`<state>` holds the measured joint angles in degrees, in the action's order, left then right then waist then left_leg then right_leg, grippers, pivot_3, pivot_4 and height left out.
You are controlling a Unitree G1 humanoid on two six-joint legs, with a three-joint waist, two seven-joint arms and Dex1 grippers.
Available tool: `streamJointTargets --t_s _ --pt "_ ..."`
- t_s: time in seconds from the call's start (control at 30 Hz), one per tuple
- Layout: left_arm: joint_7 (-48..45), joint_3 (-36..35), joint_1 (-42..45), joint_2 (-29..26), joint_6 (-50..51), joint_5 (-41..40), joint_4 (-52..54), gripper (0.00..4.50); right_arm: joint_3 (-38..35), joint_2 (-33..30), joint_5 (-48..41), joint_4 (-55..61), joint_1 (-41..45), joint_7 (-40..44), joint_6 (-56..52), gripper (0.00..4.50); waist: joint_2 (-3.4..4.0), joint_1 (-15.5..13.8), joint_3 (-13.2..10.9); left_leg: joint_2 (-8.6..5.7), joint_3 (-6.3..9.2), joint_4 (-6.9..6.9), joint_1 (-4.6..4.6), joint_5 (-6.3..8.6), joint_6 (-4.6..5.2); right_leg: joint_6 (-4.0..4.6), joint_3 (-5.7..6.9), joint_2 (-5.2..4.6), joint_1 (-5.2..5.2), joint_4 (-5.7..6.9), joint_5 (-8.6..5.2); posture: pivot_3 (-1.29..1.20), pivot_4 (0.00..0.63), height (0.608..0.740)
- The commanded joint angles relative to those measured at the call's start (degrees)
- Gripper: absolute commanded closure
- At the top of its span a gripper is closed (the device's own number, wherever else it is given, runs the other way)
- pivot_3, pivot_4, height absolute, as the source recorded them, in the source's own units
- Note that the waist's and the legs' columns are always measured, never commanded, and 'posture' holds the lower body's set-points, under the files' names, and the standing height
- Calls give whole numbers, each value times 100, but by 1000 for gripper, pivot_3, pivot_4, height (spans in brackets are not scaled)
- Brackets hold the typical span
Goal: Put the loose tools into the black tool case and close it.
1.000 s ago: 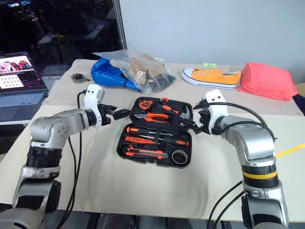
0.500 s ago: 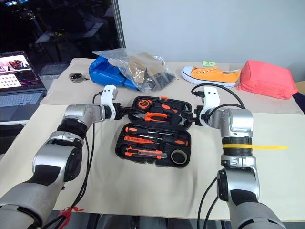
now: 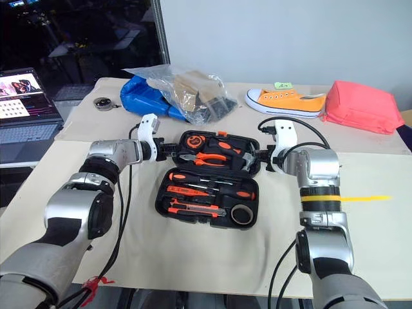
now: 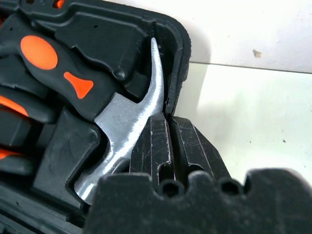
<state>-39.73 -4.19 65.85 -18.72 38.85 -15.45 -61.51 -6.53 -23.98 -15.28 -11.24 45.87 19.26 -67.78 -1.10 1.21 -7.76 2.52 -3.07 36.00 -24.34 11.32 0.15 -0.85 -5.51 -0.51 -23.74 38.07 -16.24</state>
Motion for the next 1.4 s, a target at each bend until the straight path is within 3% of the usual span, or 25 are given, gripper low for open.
streamJointTargets --t_s 0.03,0.27,0.5,0.73,1.07,1.27,1.4 --pt "-372 57 -257 175 458 -174 892 4500 -20 74 -276 530 -132 230 8 4486 0 -14 0 -1 -1 -1 -2 -1 -2 0 -1 -1 -5 -1 0 0 150 740" --pt "-506 133 -827 181 207 -205 2207 4500 -111 252 -298 546 -130 467 992 4486 4 -22 2 -1 -6 0 -9 -13 -21 1 -6 -4 -21 8 1 0 150 740" --pt "-767 567 -1548 -15 -1068 167 3527 4500 106 272 -278 1271 -468 1035 2502 4486 4 -31 2 -3 -7 2 -9 -22 -29 5 -9 -2 -32 6 4 0 150 740" --pt "-1196 1117 -2726 -561 -3143 867 4743 4500 267 123 -148 2749 -1955 1442 3809 4486 6 -30 4 6 -6 -6 -14 -21 -29 7 -13 1 -37 26 5 0 150 740" --pt "-1339 908 -3416 -1262 -5148 1321 4503 4500 333 -365 205 3886 -3676 1686 5263 4486 8 -11 6 9 -14 6 48 -22 -19 11 -14 4 23 2 7 0 150 740" --pt "-1890 530 -3952 -1834 -4360 663 5098 4500 529 -1215 1111 4175 -4574 1956 6224 4486 8 87 6 19 -25 9 123 -22 -19 -6 -12 12 98 0 -5 0 150 740" --pt "-2631 -15 -4619 -2588 -3416 -206 5600 4500 410 -1804 1453 4097 -5230 2268 6878 4486 5 183 7 29 -24 4 158 -21 -19 -20 -11 15 134 -4 -22 0 150 740"
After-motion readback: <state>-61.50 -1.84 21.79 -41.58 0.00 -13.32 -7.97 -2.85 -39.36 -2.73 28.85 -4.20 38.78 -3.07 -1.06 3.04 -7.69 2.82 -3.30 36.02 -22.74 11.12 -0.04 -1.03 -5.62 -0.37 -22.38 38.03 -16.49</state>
